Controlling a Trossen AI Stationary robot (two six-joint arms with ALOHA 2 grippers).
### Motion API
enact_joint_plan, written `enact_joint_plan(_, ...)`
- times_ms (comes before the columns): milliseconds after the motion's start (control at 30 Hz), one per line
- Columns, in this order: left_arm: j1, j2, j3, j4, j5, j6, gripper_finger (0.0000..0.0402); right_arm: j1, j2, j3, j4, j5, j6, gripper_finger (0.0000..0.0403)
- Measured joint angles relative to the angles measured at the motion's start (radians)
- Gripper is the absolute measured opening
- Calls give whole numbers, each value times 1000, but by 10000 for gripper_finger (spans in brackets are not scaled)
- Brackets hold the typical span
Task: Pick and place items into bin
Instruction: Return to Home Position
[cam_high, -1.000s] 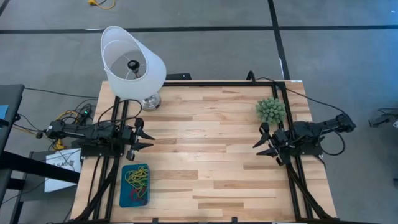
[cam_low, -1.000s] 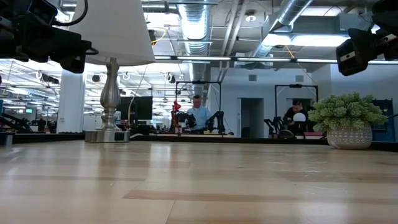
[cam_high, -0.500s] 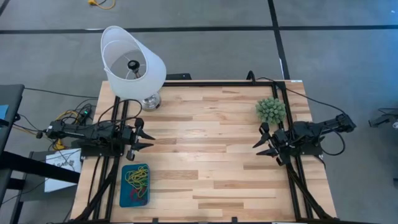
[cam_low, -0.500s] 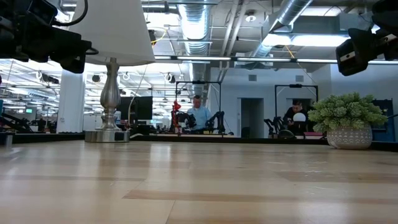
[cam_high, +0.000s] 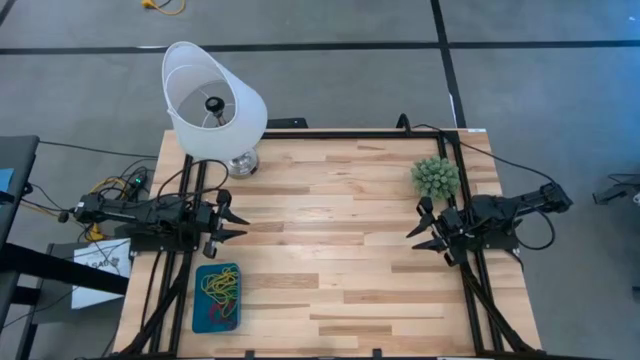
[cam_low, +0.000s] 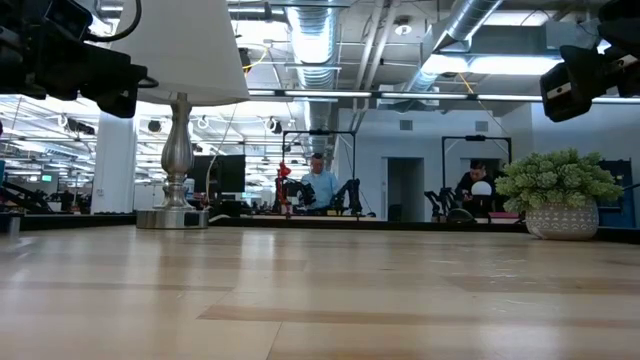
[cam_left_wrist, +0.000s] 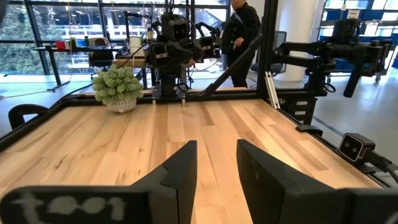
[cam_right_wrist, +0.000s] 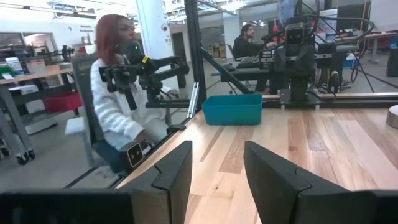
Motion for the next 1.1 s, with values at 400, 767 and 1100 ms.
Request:
enact_joint_plan(400,0,0,0,0,0,0,103,0,0,0,0,0,0,139)
enact_joint_plan(767,0,0,0,0,0,0,103,0,0,0,0,0,0,139)
enact_joint_plan(1100,0,0,0,0,0,0,103,0,0,0,0,0,0,135)
